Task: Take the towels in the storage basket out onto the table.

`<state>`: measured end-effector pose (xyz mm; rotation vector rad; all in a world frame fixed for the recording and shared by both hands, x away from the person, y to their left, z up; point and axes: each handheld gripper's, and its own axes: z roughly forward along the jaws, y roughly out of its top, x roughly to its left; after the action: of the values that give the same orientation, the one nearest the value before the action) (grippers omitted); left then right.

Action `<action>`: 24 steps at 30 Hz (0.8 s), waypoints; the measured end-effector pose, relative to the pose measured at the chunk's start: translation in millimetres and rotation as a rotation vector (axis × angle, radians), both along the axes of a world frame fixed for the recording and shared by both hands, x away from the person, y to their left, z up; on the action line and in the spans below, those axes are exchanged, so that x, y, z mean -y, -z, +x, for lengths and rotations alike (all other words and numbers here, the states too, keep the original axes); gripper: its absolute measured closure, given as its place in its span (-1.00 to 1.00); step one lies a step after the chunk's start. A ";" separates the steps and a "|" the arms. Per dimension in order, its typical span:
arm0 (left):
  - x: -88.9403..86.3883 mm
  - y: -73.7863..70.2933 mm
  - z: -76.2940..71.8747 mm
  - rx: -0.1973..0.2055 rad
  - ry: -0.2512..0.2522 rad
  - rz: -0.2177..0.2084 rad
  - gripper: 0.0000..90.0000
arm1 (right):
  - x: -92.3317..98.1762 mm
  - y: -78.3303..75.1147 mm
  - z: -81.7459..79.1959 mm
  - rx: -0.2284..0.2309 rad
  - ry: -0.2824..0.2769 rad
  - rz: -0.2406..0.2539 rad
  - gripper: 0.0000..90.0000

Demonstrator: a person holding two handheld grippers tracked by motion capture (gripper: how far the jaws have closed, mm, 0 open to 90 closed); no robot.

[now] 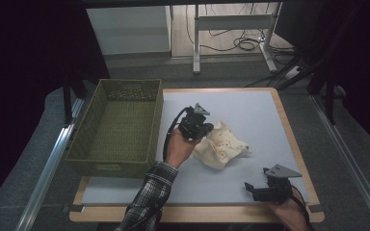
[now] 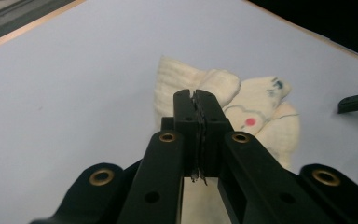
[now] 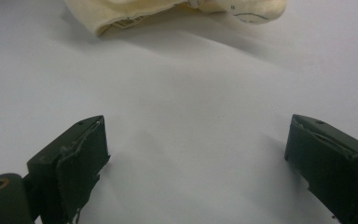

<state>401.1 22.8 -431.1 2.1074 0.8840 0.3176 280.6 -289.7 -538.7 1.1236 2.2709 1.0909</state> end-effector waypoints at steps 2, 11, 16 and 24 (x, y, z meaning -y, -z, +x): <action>-7.2 1.0 -0.3 -0.002 -0.023 0.007 0.97 | 0.2 -2.3 1.9 -0.020 0.002 0.004 -0.85; -28.3 6.5 3.4 -0.013 -0.078 0.027 0.97 | 10.1 -18.8 43.2 -0.047 0.061 0.099 -0.27; -32.2 11.0 5.5 -0.024 -0.086 0.024 0.97 | 1.7 -25.2 87.8 -0.048 0.043 0.113 -0.14; -37.4 13.7 4.5 -0.023 -0.091 0.030 0.97 | -7.0 -25.9 111.6 -0.078 0.002 0.163 0.94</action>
<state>405.6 60.2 -444.8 2.1061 0.9964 0.3566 392.3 -282.7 -512.7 1.2513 2.2728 1.2714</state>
